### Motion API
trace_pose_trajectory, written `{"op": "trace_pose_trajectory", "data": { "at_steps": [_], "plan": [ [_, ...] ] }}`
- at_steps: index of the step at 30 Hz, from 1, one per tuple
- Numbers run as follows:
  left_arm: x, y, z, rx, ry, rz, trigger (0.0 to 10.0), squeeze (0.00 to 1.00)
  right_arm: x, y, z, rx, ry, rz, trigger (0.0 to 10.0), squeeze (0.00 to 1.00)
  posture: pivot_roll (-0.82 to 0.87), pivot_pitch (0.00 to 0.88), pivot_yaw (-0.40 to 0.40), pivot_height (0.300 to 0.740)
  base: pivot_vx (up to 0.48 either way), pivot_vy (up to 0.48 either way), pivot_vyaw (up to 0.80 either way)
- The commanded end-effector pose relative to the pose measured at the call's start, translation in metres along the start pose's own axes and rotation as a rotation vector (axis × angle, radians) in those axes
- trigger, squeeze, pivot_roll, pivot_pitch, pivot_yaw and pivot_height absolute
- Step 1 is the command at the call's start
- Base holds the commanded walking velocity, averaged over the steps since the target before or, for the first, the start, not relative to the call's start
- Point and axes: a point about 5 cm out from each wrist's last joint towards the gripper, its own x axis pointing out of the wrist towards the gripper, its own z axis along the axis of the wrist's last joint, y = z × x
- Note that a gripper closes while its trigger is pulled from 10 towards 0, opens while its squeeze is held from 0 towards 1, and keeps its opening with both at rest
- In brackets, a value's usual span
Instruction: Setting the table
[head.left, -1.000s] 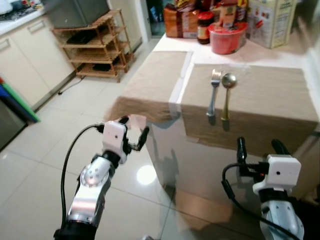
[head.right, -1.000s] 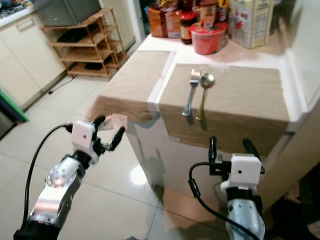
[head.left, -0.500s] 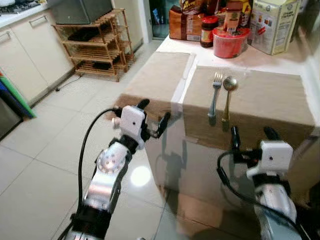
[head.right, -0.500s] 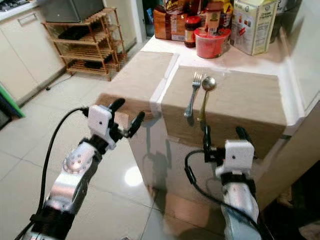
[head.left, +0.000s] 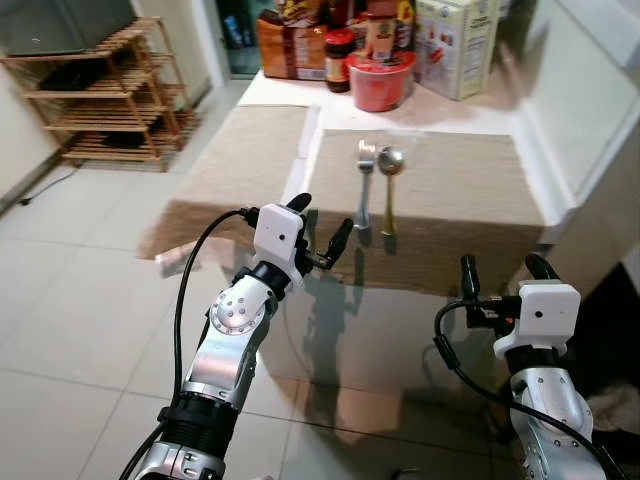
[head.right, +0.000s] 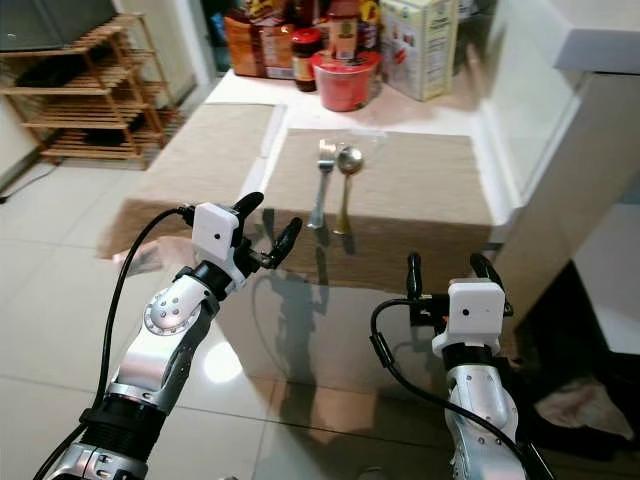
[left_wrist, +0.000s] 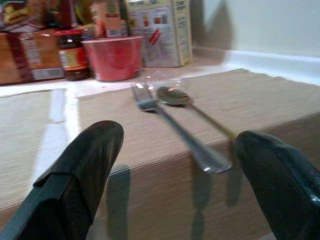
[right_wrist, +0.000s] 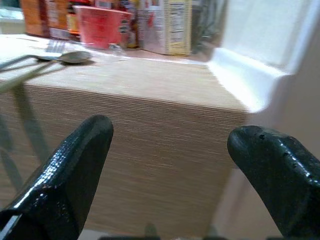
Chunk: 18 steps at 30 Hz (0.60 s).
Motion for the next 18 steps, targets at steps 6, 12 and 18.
{"op": "trace_pose_trajectory", "data": {
  "at_steps": [6,12,18],
  "plan": [
    [0.0006,0.0028,0.005,0.0,-0.021,0.03,10.0,0.0,0.0043,-0.0001,0.0016,-0.015,-0.005,0.027,10.0,0.0,-0.04,0.0,0.072,0.74,0.0,0.0,0.0],
    [0.0066,0.0042,0.0102,0.033,-0.04,0.05,10.0,0.0,0.0056,-0.0015,0.0032,-0.029,-0.015,0.047,10.0,0.0,-0.04,0.0,0.05,0.74,0.0,0.0,0.0],
    [0.0059,0.0009,0.0065,0.019,-0.023,0.049,10.0,0.0,0.0071,-0.0009,0.0044,-0.026,-0.02,0.063,10.0,0.0,-0.03,0.0,0.044,0.74,0.0,0.0,0.0]
  ]
}}
